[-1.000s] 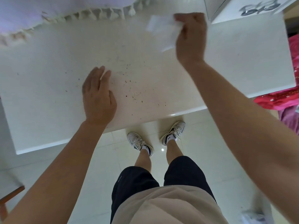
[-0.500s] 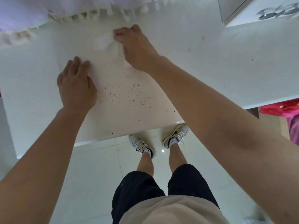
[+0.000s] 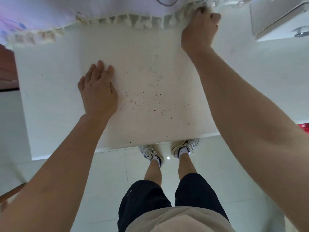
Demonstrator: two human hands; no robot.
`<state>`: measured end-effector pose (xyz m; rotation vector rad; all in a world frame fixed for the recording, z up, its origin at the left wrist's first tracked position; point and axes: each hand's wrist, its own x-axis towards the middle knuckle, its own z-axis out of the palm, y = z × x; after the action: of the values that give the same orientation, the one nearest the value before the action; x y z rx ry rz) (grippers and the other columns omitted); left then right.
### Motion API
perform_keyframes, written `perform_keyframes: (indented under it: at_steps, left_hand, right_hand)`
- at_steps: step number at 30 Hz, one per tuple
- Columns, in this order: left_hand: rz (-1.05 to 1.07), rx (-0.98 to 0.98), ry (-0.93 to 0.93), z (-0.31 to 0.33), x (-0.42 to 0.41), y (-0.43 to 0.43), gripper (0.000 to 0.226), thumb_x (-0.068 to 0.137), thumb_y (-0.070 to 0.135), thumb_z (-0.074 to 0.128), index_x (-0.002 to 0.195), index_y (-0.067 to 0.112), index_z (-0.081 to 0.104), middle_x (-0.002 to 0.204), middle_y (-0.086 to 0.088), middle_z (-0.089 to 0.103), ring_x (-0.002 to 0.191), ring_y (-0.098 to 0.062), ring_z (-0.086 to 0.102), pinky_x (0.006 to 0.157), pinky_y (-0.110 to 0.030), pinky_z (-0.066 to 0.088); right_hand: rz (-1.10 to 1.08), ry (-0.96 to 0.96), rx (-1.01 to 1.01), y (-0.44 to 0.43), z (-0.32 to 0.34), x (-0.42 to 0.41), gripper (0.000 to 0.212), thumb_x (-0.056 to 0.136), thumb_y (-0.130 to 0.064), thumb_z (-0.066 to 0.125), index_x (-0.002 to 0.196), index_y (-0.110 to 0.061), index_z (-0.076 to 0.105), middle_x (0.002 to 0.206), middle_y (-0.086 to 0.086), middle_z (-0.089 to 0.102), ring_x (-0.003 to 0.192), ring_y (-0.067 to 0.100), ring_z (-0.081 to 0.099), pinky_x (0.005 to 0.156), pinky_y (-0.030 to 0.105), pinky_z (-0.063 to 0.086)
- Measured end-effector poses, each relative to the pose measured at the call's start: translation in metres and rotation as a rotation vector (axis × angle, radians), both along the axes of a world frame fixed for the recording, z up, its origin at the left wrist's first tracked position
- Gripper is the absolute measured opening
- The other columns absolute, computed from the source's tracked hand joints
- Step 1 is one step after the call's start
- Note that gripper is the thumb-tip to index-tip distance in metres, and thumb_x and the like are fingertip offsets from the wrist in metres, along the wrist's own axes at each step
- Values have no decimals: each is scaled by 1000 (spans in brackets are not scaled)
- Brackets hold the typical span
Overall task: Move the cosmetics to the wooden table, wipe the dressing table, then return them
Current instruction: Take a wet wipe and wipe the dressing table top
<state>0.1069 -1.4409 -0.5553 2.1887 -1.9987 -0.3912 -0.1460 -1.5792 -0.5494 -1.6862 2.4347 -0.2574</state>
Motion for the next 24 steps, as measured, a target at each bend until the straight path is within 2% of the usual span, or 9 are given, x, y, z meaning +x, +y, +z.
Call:
perform_keyframes:
  at_steps: [4, 5, 7, 11, 14, 16, 20, 22, 24]
  left_hand:
    - [-29, 19, -28, 2, 2, 0, 50, 92, 8, 43, 142, 16, 49, 156, -9, 35, 146, -29, 28, 114, -48, 20]
    - [-41, 17, -35, 2, 4, 0, 50, 92, 9, 43, 142, 16, 49, 156, -9, 35, 145, -30, 28, 114, -48, 21]
    - [-58, 23, -47, 2, 6, -1, 51, 93, 10, 43, 143, 16, 48, 157, -9, 34, 146, -29, 28, 113, -48, 21]
    - [-88, 58, -72, 1, 10, -3, 52, 94, 12, 43, 146, 18, 44, 159, -8, 30, 147, -27, 25, 113, -47, 21]
    - [-120, 87, -103, 3, 15, -4, 54, 95, 13, 41, 148, 20, 39, 160, -7, 27, 148, -26, 23, 113, -47, 21]
    - [-147, 100, -121, 5, 19, -5, 55, 95, 13, 41, 149, 20, 38, 160, -6, 26, 148, -26, 23, 112, -48, 23]
    - [-152, 104, -113, 5, 20, -4, 53, 95, 13, 41, 148, 19, 40, 159, -9, 29, 147, -28, 24, 111, -49, 24]
    - [-144, 101, -99, 4, 19, -4, 52, 95, 13, 41, 147, 18, 41, 159, -10, 30, 147, -29, 25, 111, -49, 24]
    - [-153, 100, -97, 3, 19, -4, 52, 95, 13, 42, 147, 17, 40, 159, -10, 29, 147, -30, 24, 111, -50, 23]
  right_hand:
    - [754, -123, 39, 47, 0, 77, 47, 88, 7, 38, 126, -10, 62, 137, 1, 57, 118, 29, 45, 99, 30, 39]
    - [858, -165, 37, 53, 0, 81, 46, 91, 5, 39, 128, -12, 63, 138, 1, 57, 118, 28, 47, 100, 28, 37]
    - [793, -244, -33, 52, 3, 68, 44, 93, 1, 42, 129, -13, 64, 138, 1, 59, 119, 28, 51, 102, 26, 37]
    - [93, -197, -203, 33, 0, 2, 43, 97, -6, 35, 131, -11, 60, 138, 4, 55, 121, 24, 48, 92, 3, 25]
    - [-201, -93, -105, 23, -7, -4, 49, 89, 5, 33, 131, -9, 53, 144, 5, 43, 123, 28, 43, 94, 20, 32]
    - [-127, -47, -63, 21, -8, 33, 55, 83, 9, 35, 132, -11, 52, 144, 5, 41, 121, 28, 43, 94, 28, 38]
    - [427, -113, 1, 38, 1, 134, 52, 86, 5, 39, 130, -14, 57, 135, 8, 49, 116, 28, 47, 94, 35, 44]
    - [622, -261, 17, 52, 6, 149, 47, 92, 2, 42, 130, -19, 62, 129, 4, 55, 115, 23, 50, 96, 31, 43]
    - [585, -415, -96, 65, 13, 125, 42, 94, 2, 44, 125, -16, 66, 122, 3, 62, 112, 22, 54, 95, 23, 42]
